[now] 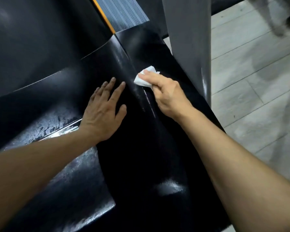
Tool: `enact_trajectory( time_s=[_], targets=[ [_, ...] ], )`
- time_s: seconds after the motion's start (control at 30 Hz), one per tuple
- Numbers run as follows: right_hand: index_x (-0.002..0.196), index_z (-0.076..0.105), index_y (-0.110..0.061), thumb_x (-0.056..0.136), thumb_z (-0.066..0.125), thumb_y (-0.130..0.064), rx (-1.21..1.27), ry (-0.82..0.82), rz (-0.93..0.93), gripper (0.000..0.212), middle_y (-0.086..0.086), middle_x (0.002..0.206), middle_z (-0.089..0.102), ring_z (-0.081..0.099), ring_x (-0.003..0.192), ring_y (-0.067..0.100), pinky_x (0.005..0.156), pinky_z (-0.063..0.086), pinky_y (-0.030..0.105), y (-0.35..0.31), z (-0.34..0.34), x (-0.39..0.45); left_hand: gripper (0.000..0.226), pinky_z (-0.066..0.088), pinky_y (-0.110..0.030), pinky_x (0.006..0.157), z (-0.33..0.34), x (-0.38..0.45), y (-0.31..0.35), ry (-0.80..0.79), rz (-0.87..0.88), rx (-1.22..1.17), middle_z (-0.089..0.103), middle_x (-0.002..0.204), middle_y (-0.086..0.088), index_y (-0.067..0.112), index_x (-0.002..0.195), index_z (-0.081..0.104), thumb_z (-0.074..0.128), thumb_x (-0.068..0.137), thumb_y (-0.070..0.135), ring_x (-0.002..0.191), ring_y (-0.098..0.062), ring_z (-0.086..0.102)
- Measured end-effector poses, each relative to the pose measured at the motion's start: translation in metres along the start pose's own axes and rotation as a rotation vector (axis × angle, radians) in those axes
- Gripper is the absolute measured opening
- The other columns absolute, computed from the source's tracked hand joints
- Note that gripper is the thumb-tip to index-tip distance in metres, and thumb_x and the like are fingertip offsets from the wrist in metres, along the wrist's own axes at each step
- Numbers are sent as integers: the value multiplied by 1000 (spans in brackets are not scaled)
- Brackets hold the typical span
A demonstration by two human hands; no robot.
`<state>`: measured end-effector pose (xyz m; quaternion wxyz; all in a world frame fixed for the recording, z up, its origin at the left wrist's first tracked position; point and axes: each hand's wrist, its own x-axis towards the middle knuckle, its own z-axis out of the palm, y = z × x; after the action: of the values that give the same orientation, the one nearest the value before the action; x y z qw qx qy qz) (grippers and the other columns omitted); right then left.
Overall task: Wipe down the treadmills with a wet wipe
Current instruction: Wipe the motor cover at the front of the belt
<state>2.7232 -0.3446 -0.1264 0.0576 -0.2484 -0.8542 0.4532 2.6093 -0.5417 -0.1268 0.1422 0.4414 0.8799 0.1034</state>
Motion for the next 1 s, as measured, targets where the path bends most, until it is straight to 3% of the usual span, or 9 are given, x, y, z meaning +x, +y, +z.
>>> enact_trajectory(
  time_s=[0.1, 0.17, 0.23, 0.37, 0.53, 0.7, 0.77, 0.87, 1.0],
  targets=[
    [133, 65, -29, 97, 45, -10, -57, 198, 124, 45, -9, 140, 60, 53, 129, 13, 101, 25, 0, 21, -13, 21, 78, 5, -41, 128, -4, 25, -15, -12, -35, 31, 10, 171, -4, 32, 163, 14, 18, 90, 60, 157, -26, 10],
    [137, 61, -25, 99, 41, -6, -91, 271, 250, 48, -7, 147, 53, 48, 135, 13, 101, 20, 0, 27, -19, 33, 78, 1, -41, 128, -1, 33, -20, -25, -52, 30, 7, 171, -1, 36, 162, 10, 15, 89, 62, 157, -22, 5],
    [137, 60, -29, 100, 43, -11, -97, 200, 181, 45, -8, 147, 54, 49, 134, 13, 102, 24, 4, 14, -10, 41, 76, -2, -40, 128, 3, 33, -23, -13, -62, 1, 4, 171, 2, 39, 162, 7, 16, 89, 62, 158, -19, 1],
    [133, 64, -32, 98, 48, -10, -56, 12, -63, 45, -11, 140, 59, 48, 129, 1, 99, 22, -5, 0, 4, 43, 74, -3, -39, 128, 6, 34, -24, 16, -69, -41, 4, 171, 5, 42, 161, 8, 19, 91, 62, 157, -16, 0],
    [136, 62, -26, 100, 44, -13, -109, 227, 193, 42, -6, 149, 53, 45, 138, 10, 101, 16, -2, 17, -10, 82, 73, -2, -38, 128, 7, 33, -24, 41, -55, -86, 6, 171, 6, 42, 161, 14, 23, 91, 61, 157, -14, 0],
    [131, 67, -25, 95, 50, -6, -45, -113, -185, 44, -8, 139, 61, 52, 131, 5, 108, 29, 5, -16, 10, 74, 72, -1, -39, 128, 9, 35, -25, 65, -52, -91, 8, 171, 6, 41, 161, 16, 26, 92, 59, 157, -15, 2],
    [134, 63, -29, 96, 46, -12, -106, -20, -97, 45, -8, 142, 59, 51, 132, 8, 112, 31, 13, -5, 2, 90, 71, 0, -39, 128, 9, 34, -25, 71, -51, -99, 8, 171, 7, 42, 161, 16, 27, 93, 58, 157, -14, 2],
    [143, 55, -18, 104, 40, -9, -215, 154, 123, 42, 2, 156, 43, 36, 145, 16, 115, 16, 14, 12, -12, 121, 70, 2, -40, 128, 10, 34, -26, 89, -49, -111, 10, 171, 7, 41, 160, 18, 30, 93, 57, 157, -13, 2],
    [135, 63, -22, 98, 44, -5, -126, -96, -134, 45, -3, 151, 50, 42, 140, 12, 112, 20, 8, -23, 11, 128, 70, 3, -40, 128, 12, 34, -26, 96, -44, -106, 12, 170, 6, 40, 160, 20, 31, 93, 56, 157, -14, 5]
  ],
)
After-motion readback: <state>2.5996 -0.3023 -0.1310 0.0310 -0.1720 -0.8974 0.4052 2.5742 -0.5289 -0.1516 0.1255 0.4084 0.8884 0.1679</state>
